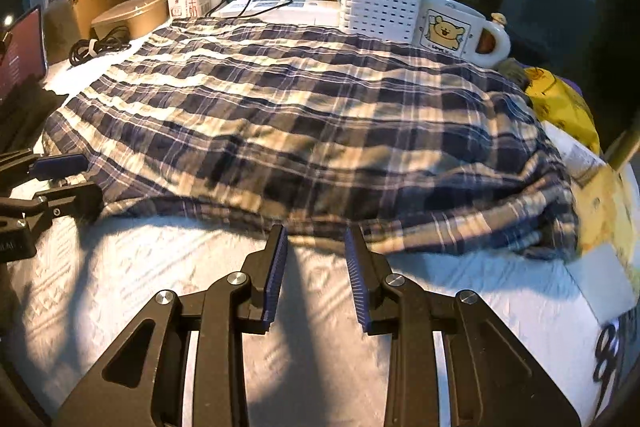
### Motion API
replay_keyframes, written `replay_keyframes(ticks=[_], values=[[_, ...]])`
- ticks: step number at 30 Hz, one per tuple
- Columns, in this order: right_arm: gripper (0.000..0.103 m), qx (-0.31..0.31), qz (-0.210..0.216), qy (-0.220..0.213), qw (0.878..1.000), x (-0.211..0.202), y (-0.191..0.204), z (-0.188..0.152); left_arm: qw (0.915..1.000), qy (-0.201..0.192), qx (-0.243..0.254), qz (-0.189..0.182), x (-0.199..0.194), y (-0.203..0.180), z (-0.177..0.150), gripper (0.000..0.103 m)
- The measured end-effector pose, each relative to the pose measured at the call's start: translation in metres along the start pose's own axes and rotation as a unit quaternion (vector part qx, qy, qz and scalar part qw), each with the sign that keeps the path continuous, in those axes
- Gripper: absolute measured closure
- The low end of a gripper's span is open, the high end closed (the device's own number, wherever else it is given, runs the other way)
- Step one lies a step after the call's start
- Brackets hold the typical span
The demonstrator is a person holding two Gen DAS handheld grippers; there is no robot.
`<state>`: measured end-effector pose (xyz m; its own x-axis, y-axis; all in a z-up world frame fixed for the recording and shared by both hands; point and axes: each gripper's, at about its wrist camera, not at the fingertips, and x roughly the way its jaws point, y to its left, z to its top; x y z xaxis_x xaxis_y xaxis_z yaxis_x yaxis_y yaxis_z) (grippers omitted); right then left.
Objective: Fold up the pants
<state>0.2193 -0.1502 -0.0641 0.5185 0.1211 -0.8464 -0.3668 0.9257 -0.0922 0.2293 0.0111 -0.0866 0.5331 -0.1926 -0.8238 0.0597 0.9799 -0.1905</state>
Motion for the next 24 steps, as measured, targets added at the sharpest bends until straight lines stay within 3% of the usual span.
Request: replay_keyframes(ticks=[6, 10, 13, 17, 24], values=[[0.068, 0.005, -0.003, 0.009, 1.0, -0.015, -0.009, -0.01, 0.9997, 0.01, -0.017, -0.01, -0.015, 0.006, 0.0, 0.046], [0.038, 0.03, -0.001, -0.009, 1.0, -0.043, -0.03, -0.021, 0.9949, -0.02, -0.093, -0.035, -0.051, 0.036, 0.006, 0.046], [0.029, 0.068, -0.001, -0.014, 0.998, -0.052, -0.053, -0.024, 0.9925, -0.046, -0.113, -0.002, -0.067, 0.06, 0.011, 0.046], [0.028, 0.127, 0.007, -0.011, 0.992, -0.041, -0.083, -0.023, 0.9874, -0.06, -0.14, 0.044, -0.067, 0.091, 0.02, 0.046], [0.027, 0.176, 0.057, 0.01, 0.983, -0.007, -0.109, -0.01, 0.9843, -0.064, -0.141, 0.084, -0.065, 0.114, 0.03, 0.03]])
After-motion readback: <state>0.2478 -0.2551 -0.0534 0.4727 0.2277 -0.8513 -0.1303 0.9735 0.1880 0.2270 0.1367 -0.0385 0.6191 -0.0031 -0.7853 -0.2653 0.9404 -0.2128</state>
